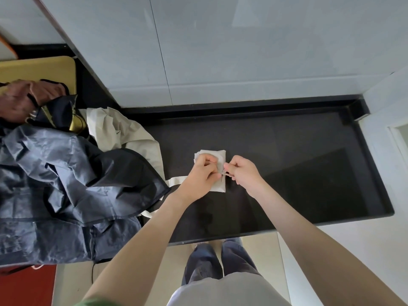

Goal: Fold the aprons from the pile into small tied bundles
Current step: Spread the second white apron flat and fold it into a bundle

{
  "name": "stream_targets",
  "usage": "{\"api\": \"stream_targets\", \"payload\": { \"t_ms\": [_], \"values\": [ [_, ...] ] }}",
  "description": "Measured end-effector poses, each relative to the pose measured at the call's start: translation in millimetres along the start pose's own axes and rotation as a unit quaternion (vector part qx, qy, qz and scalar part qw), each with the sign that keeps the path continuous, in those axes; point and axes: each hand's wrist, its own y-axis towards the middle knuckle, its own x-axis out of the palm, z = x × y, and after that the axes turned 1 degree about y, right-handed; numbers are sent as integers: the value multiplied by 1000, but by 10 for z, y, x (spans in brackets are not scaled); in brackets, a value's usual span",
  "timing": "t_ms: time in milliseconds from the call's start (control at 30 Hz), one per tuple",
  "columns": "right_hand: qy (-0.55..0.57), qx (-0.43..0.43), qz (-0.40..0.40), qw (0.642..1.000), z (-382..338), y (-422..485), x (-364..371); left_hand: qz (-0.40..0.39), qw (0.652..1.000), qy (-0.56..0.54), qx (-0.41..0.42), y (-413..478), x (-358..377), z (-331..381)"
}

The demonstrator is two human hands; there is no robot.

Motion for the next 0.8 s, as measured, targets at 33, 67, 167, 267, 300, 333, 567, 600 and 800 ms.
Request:
{"api": "stream_targets", "payload": {
  "t_ms": [33, 67, 167, 267, 300, 333, 567, 600, 800],
  "values": [
    [10, 0, 20, 1000, 19, 6, 20, 0, 1000, -9, -2, -8, 1, -4],
    [23, 2, 39, 999, 25, 6, 43, 3, 1000, -14, -3, -25, -6, -3],
    [60, 11, 67, 996, 21, -3, 102, 16, 1000, -13, -7, -78, -47, -47],
    [124, 19, 51, 991, -3, -14, 43, 36, 999, -33, -22, -68, -38, 17],
    [151, 20, 38, 988, -29, -17, 7, 49, 997, -40, -33, -63, -25, 64],
    [175, 24, 25, 984, -72, -17, -27, 66, 996, -52, -42, -58, -20, 116],
    [175, -1, -11, 985, -536, -154, -319, 25, 986, 154, -51, -33, -187, 633],
    [180, -23, -21, 983, -614, -198, -367, 52, 983, 163, -58, 1, -214, 737],
    [188, -156, -33, 969, -1055, -484, -758, 135, 987, 24, -85, 160, -588, 1372]
  ]
}}
